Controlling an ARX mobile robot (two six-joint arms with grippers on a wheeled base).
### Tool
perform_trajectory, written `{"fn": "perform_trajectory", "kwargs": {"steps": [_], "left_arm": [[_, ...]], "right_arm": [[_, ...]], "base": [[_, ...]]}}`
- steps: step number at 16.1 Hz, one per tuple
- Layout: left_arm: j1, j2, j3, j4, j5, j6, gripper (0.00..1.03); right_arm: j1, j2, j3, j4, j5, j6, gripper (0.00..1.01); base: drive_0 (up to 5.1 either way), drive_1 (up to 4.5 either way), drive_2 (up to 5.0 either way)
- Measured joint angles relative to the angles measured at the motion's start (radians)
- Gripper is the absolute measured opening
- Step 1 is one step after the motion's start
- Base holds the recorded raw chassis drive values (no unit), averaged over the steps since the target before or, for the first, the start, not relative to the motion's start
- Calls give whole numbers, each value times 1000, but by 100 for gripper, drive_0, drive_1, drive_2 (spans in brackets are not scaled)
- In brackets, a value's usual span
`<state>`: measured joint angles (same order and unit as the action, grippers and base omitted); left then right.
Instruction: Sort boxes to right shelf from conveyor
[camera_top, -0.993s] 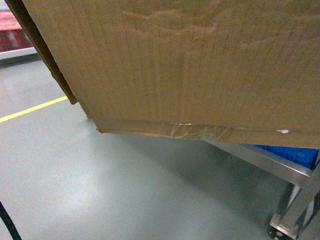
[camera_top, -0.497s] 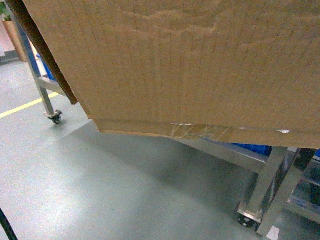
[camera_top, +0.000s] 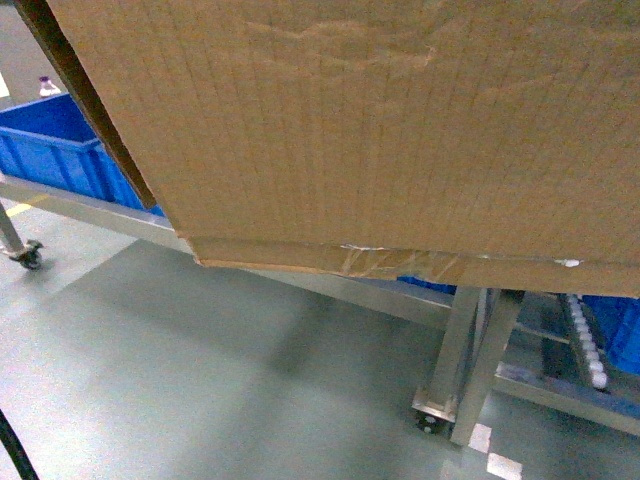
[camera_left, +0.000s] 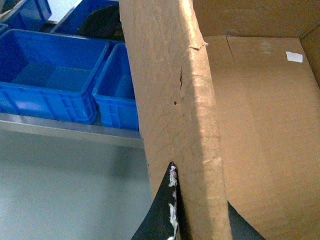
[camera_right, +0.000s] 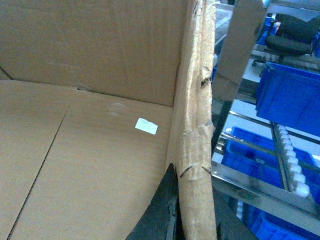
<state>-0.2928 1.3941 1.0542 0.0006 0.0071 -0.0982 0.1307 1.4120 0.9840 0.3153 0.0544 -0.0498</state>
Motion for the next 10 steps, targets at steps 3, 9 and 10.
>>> {"fn": "perform_trajectory", "kwargs": {"steps": [3,9,10], "left_arm": [[0,0,0,0,0,0,4],[0,0,0,0,0,0,4],[0,0,0,0,0,0,4]], "right_arm": [[0,0,0,0,0,0,4],[0,0,0,0,0,0,4],[0,0,0,0,0,0,4]], "base": [[-157,-157,-157],[-157,-157,-157],[-157,-157,-157]]}}
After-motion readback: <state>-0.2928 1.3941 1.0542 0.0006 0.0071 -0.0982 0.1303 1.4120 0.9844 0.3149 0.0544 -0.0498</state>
